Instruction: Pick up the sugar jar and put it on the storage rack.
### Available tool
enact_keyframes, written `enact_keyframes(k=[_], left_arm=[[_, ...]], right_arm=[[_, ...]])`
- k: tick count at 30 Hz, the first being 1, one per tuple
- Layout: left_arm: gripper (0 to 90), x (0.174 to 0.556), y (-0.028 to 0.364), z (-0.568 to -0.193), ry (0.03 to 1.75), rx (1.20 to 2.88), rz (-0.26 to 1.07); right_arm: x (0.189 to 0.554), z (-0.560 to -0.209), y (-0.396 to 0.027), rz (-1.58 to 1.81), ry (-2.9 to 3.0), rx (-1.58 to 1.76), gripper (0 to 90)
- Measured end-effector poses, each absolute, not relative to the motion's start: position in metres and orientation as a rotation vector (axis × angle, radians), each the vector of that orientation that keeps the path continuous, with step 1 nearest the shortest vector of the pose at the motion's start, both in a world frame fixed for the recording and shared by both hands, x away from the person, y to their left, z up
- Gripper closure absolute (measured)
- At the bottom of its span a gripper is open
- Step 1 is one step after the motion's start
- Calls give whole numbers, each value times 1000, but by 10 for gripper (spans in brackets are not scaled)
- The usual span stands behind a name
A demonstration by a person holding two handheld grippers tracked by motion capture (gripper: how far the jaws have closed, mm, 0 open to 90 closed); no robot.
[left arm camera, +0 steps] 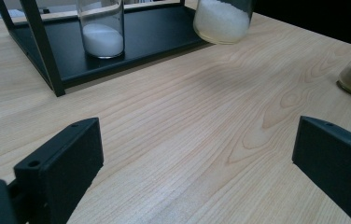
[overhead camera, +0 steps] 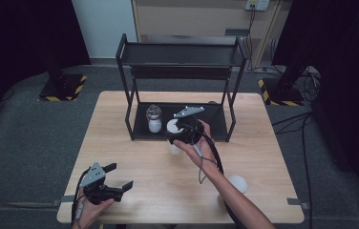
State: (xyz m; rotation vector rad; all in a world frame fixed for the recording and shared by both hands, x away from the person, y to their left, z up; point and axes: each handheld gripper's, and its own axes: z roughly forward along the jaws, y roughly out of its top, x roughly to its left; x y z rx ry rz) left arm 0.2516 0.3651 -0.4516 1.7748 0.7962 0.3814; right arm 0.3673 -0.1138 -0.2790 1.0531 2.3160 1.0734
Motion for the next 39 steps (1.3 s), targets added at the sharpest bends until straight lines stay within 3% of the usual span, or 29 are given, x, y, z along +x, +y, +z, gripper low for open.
enact_keyframes(k=[39], left_arm=[[8, 252, 365, -452, 790, 1779, 381]], right_arm=[[446, -292, -93, 985, 2214, 1214, 340]])
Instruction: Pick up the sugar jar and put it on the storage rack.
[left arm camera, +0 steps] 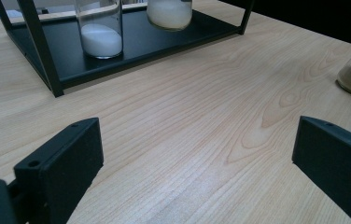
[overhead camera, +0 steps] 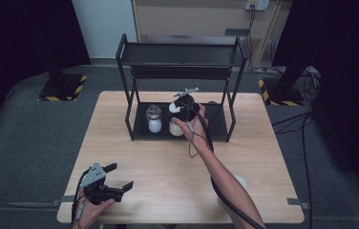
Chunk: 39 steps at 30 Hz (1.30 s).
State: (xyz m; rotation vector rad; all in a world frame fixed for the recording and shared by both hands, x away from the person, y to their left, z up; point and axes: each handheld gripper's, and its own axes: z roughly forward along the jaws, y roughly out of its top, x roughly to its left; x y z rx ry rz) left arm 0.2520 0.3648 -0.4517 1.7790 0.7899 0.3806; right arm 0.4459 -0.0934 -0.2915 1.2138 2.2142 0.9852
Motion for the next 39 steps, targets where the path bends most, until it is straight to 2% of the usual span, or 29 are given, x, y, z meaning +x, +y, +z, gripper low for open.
enact_keyframes(k=[39], left_arm=[[9, 252, 364, -452, 782, 1783, 381]], right_arm=[[478, -315, -90, 939, 2194, 1305, 339]])
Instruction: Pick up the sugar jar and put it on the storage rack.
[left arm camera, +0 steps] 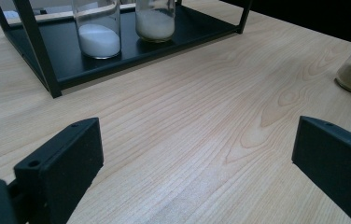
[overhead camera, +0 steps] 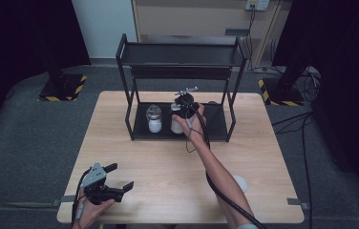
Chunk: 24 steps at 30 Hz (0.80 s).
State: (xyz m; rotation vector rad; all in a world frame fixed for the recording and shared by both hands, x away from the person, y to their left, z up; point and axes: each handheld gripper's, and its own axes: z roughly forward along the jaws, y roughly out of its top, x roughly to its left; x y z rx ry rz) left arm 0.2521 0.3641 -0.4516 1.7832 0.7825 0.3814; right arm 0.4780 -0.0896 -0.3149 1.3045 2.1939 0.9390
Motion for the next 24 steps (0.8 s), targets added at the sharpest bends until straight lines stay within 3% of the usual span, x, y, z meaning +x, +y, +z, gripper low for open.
enact_keyframes(k=[19, 24], left_arm=[[9, 253, 363, -451, 780, 1789, 381], [9, 252, 364, -451, 780, 1787, 381]], right_arm=[[476, -312, -94, 946, 2202, 1281, 313], [473, -305, -92, 950, 2208, 1279, 222]])
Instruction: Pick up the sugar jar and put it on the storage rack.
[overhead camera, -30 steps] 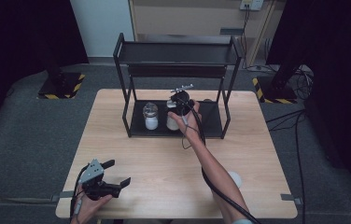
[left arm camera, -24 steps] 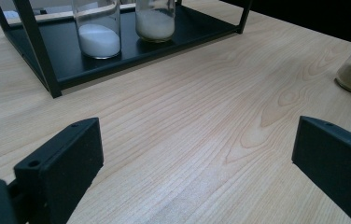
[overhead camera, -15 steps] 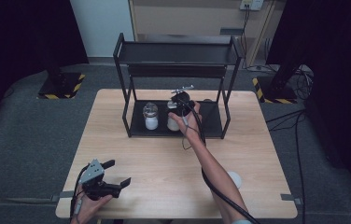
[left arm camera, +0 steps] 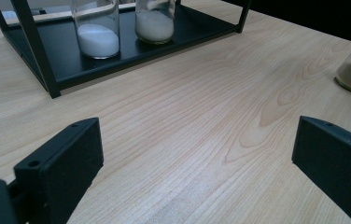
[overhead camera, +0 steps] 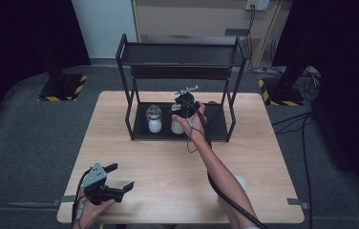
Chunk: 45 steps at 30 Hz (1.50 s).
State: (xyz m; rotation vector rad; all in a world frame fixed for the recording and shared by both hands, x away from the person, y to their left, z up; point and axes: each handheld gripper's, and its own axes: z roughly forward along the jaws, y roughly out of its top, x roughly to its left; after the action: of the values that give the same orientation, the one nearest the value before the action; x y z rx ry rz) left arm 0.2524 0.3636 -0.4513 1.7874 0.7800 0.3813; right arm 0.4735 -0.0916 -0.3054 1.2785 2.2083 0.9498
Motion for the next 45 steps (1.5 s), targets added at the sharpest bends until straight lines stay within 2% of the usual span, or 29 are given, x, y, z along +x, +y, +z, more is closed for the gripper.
enact_keyframes(k=[4, 10, 24, 45], left_arm=[[8, 253, 363, -451, 777, 1790, 381], [8, 253, 363, -451, 777, 1791, 381], [8, 253, 363, -451, 779, 1792, 380], [8, 254, 361, -451, 781, 1802, 378]], right_arm=[[470, -293, -92, 963, 2217, 1254, 131], [467, -277, -92, 938, 2278, 1192, 85], [429, -239, -121, 957, 2321, 1032, 89], [355, -217, -194, 1096, 2257, 950, 98]])
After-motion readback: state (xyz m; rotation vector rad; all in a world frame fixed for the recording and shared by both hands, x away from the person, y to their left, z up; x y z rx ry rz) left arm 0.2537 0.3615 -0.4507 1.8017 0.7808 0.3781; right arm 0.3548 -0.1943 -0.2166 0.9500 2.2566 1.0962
